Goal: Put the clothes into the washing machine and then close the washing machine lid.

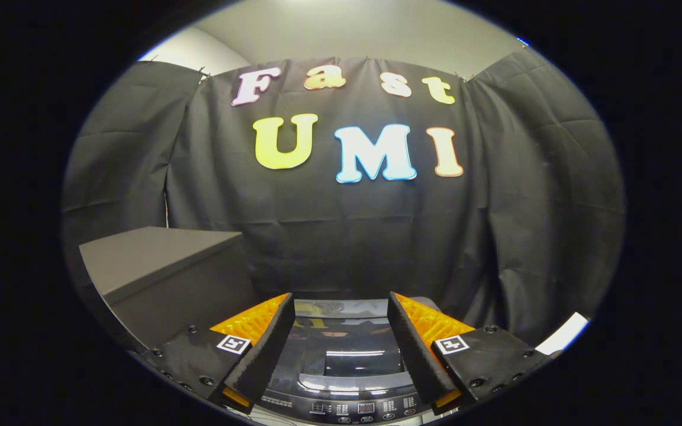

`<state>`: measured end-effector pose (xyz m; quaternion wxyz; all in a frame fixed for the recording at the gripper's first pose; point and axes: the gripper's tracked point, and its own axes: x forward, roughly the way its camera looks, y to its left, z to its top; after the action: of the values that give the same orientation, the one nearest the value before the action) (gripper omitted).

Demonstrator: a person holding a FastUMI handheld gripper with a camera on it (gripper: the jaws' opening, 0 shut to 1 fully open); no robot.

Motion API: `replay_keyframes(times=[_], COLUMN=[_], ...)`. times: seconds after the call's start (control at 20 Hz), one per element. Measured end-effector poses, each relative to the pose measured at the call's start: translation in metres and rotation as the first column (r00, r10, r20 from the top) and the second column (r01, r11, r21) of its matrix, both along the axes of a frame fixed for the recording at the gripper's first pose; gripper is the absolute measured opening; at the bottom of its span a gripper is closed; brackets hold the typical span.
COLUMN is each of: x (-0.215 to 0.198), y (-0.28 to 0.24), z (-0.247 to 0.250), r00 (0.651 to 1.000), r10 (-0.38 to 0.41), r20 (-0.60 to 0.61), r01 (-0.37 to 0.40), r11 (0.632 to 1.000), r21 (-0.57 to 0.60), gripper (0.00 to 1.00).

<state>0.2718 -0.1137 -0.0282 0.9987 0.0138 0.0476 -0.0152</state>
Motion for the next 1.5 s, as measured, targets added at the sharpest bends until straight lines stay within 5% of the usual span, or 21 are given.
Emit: replay_keyframes(times=[0.45,1.5], x=[-0.097,-0.270], y=[0.027,0.033], z=[0.064,0.089], r00=[0.994,0.985], r10=[0.001,-0.054], r20=[0.107,0.162], r01=[0.002,0.057], r11=[0.999,0.998], r21=[-0.032,-0.015], gripper=[0.97,0.97])
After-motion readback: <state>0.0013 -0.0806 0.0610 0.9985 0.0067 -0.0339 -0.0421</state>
